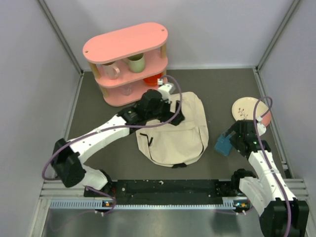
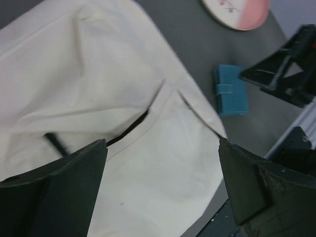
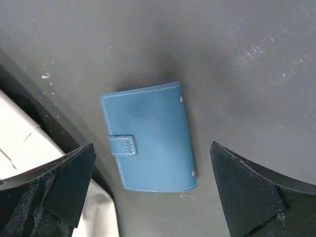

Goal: Pack the student bag
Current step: Pick up the personal item from the center of the board.

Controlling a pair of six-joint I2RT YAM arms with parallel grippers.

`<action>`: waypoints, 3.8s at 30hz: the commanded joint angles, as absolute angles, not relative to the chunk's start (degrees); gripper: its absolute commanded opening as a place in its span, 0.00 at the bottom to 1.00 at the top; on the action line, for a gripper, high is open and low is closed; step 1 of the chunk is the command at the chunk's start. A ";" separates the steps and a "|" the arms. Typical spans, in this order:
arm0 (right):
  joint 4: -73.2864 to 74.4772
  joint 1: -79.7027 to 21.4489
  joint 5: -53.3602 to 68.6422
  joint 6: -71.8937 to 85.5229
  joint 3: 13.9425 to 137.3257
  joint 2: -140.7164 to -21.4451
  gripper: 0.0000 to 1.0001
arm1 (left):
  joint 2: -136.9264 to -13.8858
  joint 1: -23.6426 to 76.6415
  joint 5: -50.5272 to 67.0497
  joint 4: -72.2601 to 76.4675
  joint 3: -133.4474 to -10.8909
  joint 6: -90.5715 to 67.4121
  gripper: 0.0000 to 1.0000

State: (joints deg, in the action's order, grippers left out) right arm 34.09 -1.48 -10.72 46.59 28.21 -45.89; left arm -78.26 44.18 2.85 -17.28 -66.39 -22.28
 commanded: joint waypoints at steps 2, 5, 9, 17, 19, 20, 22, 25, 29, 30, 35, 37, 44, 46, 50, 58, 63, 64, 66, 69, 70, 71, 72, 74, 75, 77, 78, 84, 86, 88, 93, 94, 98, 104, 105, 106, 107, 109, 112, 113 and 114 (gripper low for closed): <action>35.60 1.41 -10.01 45.88 27.34 -45.88 0.99 | -92.42 50.00 14.05 -9.32 -76.10 -21.36 0.99; 34.81 3.41 -8.98 45.27 25.67 -47.28 0.99 | -100.77 51.85 19.50 -7.65 -81.64 -22.67 0.99; 29.99 6.14 -4.84 43.34 23.38 -47.90 0.99 | -107.64 53.43 23.28 -4.93 -86.30 -24.86 0.99; 20.67 12.12 7.61 41.14 19.87 -50.88 0.94 | -115.92 53.96 28.65 -0.53 -91.32 -29.00 0.99; 17.24 12.74 10.88 41.13 19.25 -52.90 0.90 | -117.32 54.14 28.91 2.10 -92.02 -29.88 0.99; 16.44 12.83 11.94 40.70 19.07 -53.87 0.89 | -118.03 54.05 29.79 2.37 -93.07 -30.49 0.99; 15.21 12.83 13.09 40.78 19.07 -56.32 0.85 | -120.74 54.14 31.11 2.64 -94.82 -31.29 0.99; 13.89 12.83 12.92 40.43 18.72 -57.57 0.80 | -124.70 54.67 32.61 1.24 -99.48 -32.78 0.98; 13.62 12.83 13.10 41.04 18.63 -58.09 0.73 | -128.84 55.20 31.03 -4.04 -105.73 -37.07 0.97; 13.54 12.75 13.27 41.22 18.63 -58.36 0.72 | -129.54 55.11 30.76 -4.74 -105.99 -37.61 0.97; 13.71 12.83 14.68 41.75 18.72 -59.94 0.70 | -131.13 55.11 27.60 -7.64 -105.30 -39.81 0.96; 14.32 12.83 14.50 42.10 18.28 -59.68 0.72 | -130.09 55.11 24.37 -7.91 -103.29 -40.08 0.96; 17.66 12.83 10.99 44.91 16.70 -56.08 0.77 | -129.02 54.50 22.65 -3.21 -97.75 -47.16 0.98; 18.19 12.83 11.16 45.35 16.35 -54.85 0.77 | -129.11 53.18 27.92 6.89 -90.93 -55.40 0.98; 19.51 12.83 11.08 44.91 16.87 -53.88 0.78 | -128.76 52.12 34.36 22.68 -85.61 -59.69 0.96; 20.30 12.83 9.58 43.07 20.56 -55.37 0.80 | -118.57 53.00 24.37 13.55 -79.46 -48.18 0.97; 20.48 12.92 9.75 41.49 23.64 -56.60 0.79 | -118.64 53.43 22.32 10.99 -79.18 -45.09 0.97; 20.57 12.83 10.28 40.70 23.99 -56.78 0.79 | -119.17 54.05 22.32 10.64 -79.89 -44.30 0.97; 20.83 12.83 10.28 40.26 24.87 -57.04 0.76 | -120.49 55.01 22.32 9.24 -82.51 -42.99 0.96; 20.83 12.92 11.86 38.50 25.49 -57.65 0.74 | -123.21 57.12 20.22 1.25 -87.26 -39.38 0.95; 20.74 12.92 12.30 37.71 25.66 -58.00 0.74 | -123.66 57.74 19.78 0.27 -88.84 -38.59 0.95; 20.66 12.92 12.91 37.27 25.84 -58.36 0.74 | -124.10 58.01 19.51 -2.00 -89.21 -38.32 0.95; 20.65 12.83 13.79 36.92 26.01 -58.62 0.74 | -124.54 58.09 19.34 -2.20 -89.30 -38.23 0.95; 20.57 12.92 14.85 35.51 26.63 -60.11 0.74 | -125.15 58.53 19.34 -2.55 -89.30 -37.09 0.95; 20.57 12.92 15.20 35.16 26.89 -60.55 0.74 | -126.20 58.62 19.16 -4.90 -89.91 -36.39 0.94; 20.57 12.83 15.47 34.72 27.42 -61.87 0.74 | -126.91 59.32 18.72 -7.02 -91.32 -34.11 0.93; 20.39 12.83 15.56 34.63 27.60 -62.40 0.74 | -126.74 59.59 17.42 -7.99 -90.62 -33.58 0.93; 19.34 12.92 18.45 34.54 28.74 -63.98 0.73 | -128.75 60.38 14.77 -8.70 -90.87 -32.43 0.93; 18.81 12.92 20.29 34.80 28.39 -64.07 0.72 | -130.42 60.56 16.52 -8.53 -92.63 -32.43 0.91; 18.37 12.92 21.09 34.37 27.86 -63.98 0.71 | -131.48 60.99 18.09 -8.26 -95.00 -32.43 0.90; 17.93 12.92 25.04 33.14 26.72 -64.95 0.68 | -133.50 61.17 21.00 -7.12 -96.68 -33.75 0.86; 17.76 12.92 25.66 33.13 26.37 -65.39 0.68 | -133.59 61.17 21.27 -7.21 -96.68 -33.75 0.86; 16.17 12.92 29.61 33.05 25.40 -65.66 0.60 | -133.95 61.08 22.15 -7.03 -96.42 -33.75 0.86; 13.98 12.83 35.07 33.57 25.22 -63.29 0.49 | -132.63 61.08 21.71 -7.65 -95.72 -32.17 0.79; 13.97 12.92 34.89 33.84 25.31 -63.11 0.49 | -132.28 61.08 21.62 -7.47 -95.02 -31.82 0.76; 14.06 12.92 34.72 33.92 25.49 -63.02 0.49 | -131.93 61.08 20.84 -7.47 -94.75 -31.64 0.73; 14.06 12.92 34.63 33.84 25.58 -63.02 0.49 | -131.14 61.08 20.57 -7.47 -94.57 -31.55 0.61; 13.97 12.92 34.37 33.84 25.66 -63.72 0.50 | -130.17 60.91 19.34 -7.38 -93.69 -31.12 0.50; 13.98 12.92 33.75 33.31 25.84 -64.95 0.52 | -128.24 60.56 17.59 -7.29 -92.73 -30.85 0.28; 14.06 12.83 33.58 33.22 25.93 -65.21 0.53 | -126.93 60.38 17.14 -7.29 -92.03 -30.68 0.21; 14.06 12.92 33.49 33.14 26.01 -65.21 0.54 | -126.22 60.03 16.79 -7.21 -91.67 -30.67 0.11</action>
State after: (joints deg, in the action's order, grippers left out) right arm 16.38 13.02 29.23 33.36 25.47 -64.99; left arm -130.45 59.70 18.76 -5.56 -94.19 -32.40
